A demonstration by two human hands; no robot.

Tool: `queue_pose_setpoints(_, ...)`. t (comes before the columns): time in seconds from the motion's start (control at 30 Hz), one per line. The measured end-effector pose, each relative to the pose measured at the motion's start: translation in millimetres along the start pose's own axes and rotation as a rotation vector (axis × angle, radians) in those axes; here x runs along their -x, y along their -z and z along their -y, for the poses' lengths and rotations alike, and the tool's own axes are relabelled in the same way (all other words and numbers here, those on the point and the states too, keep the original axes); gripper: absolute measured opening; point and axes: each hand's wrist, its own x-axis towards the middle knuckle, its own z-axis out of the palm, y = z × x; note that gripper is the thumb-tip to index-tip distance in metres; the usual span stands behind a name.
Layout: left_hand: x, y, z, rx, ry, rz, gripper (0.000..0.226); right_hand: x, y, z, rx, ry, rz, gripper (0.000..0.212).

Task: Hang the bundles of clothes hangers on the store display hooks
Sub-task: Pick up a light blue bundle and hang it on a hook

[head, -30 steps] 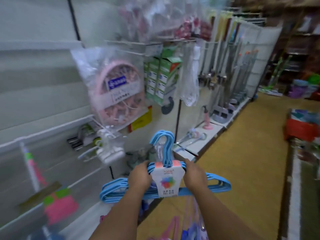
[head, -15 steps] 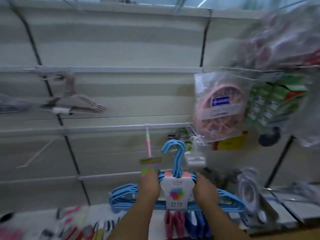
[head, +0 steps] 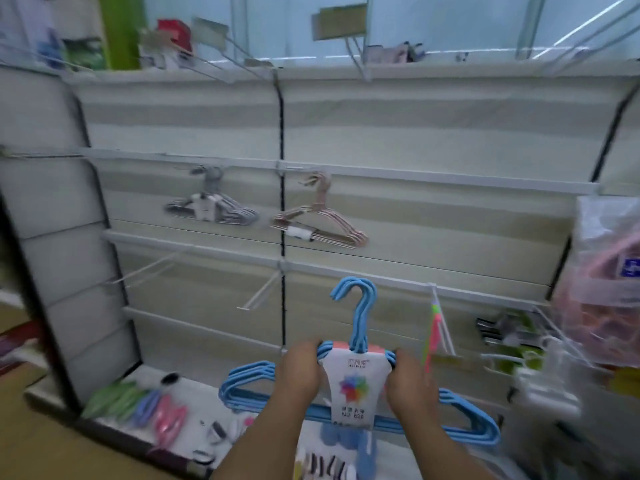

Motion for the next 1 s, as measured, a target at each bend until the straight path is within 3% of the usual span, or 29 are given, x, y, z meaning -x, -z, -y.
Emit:
queue_pose_setpoints(0.17, -10.9, 52.2, 93.8, 0.039, 0.088, -0.081, 0.033, 17.4, -34.3, 104.2, -0.005, 0.081, 0.022, 0.025)
queue_pose_setpoints(0.33, -25.5, 102.4, 187.2, 0.056, 0.152, -0.079, 0.053, 35.6, -75.8, 202.5, -0.028, 0.146, 0.023, 0.019)
queue_pose_setpoints(0.47, -30.8, 138.3, 248.7, 0.072, 0.194, -0.122, 0.051, 44.3, -106.5, 270.8, 0.002, 0.211, 0.057, 0.021)
queue_pose_setpoints(0.7, -56.8, 184.0, 328.0, 0.050, 0.328, -0.189, 0.053, 38.3, -149.4, 371.2, 0.005, 0.352, 0.088, 0.023)
queue_pose_setpoints(0.9, -104.7, 224.0, 380.6, -0.044, 0.348, -0.283, 0.044, 10.8, -186.1, 448.9, -0.039, 0.412, 0.111, 0.023)
queue_pose_setpoints(1.0, -136.4, 249.2, 398.9, -0.065, 0.333, -0.297, 0.050, -10.4, -195.5, 489.5, -0.062, 0.423, 0.093, 0.023)
